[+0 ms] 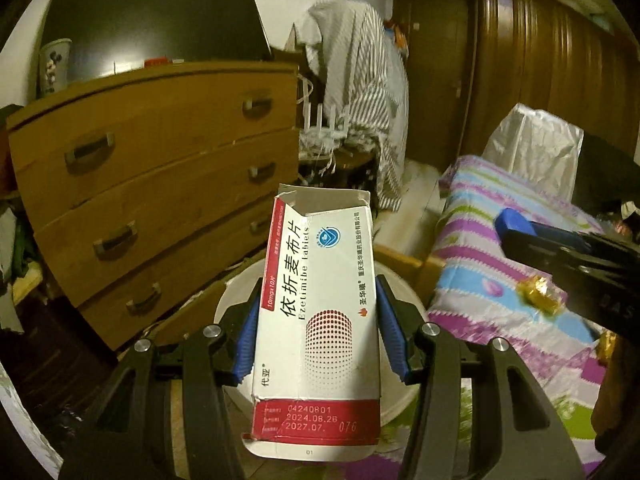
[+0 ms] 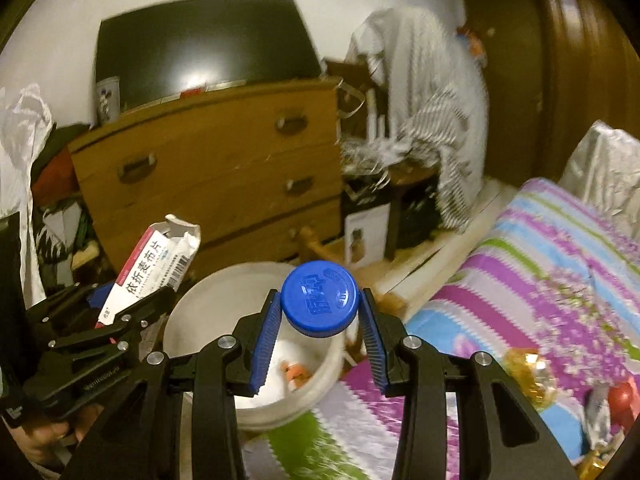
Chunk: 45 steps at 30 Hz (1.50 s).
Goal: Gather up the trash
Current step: 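Carry the medicine box and blue cap with both grippers to the white bucket, then open both grippers to drop the box and cap into the bucket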
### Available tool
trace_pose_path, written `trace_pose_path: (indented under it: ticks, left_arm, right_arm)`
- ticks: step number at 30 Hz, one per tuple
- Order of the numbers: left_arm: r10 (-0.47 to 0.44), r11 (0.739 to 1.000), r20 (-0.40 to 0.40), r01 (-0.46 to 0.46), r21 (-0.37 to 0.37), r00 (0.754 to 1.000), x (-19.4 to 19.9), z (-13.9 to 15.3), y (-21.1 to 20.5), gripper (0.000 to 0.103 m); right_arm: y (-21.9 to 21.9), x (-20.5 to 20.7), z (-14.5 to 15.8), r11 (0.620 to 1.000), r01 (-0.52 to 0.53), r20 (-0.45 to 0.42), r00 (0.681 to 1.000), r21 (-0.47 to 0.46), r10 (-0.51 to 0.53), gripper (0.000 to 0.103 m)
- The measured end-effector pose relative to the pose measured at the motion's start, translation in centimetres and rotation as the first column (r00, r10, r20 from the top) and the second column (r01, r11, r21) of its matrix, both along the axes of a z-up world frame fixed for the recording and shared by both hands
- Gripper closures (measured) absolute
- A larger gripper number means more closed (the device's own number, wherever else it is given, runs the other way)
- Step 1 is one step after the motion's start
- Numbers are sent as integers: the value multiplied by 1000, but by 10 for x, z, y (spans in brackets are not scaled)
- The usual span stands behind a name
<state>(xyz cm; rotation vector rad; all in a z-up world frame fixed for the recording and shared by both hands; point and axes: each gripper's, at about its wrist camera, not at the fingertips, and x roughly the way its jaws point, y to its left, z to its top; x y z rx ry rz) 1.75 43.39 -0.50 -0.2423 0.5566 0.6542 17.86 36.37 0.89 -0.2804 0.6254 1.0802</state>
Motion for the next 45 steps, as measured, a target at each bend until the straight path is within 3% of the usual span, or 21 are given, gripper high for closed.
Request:
trace_pose_path:
  ticks: [7, 14, 31, 33, 34, 35, 45]
  left_arm:
    - [-24, 996, -101, 14, -92, 995, 10, -31, 34, 53]
    - [-39, 983, -175, 7, -183, 984, 17, -59, 63, 53]
    - [-30, 979, -178, -6, -202, 984, 24, -67, 80, 51]
    - [-30, 981, -184, -6, -195, 983, 26, -66, 80, 50]
    - [-26, 982, -188, -11, -189, 982, 27, -67, 79, 45]
    - [-22, 983, -189, -14, -185, 982, 26, -67, 79, 37]
    - [-7, 985, -190, -26, -168, 982, 24, -66, 77, 35]
  right_arm:
    - [63, 19, -47, 987, -89, -131, 989, -132, 72, 62]
    - [92, 32, -84, 967, -143, -210, 973, -211, 98, 62]
    - [93, 41, -96, 962, -157, -221, 969, -224, 107, 62]
    - [93, 42, -95, 962, -156, -223, 969, -223, 105, 57]
    - [91, 43, -94, 965, -150, -225, 969, -215, 101, 44]
    - [91, 43, -93, 967, -145, -224, 970, -210, 96, 41]
    - [73, 53, -87, 981, -106, -237, 969, -162, 66, 41]
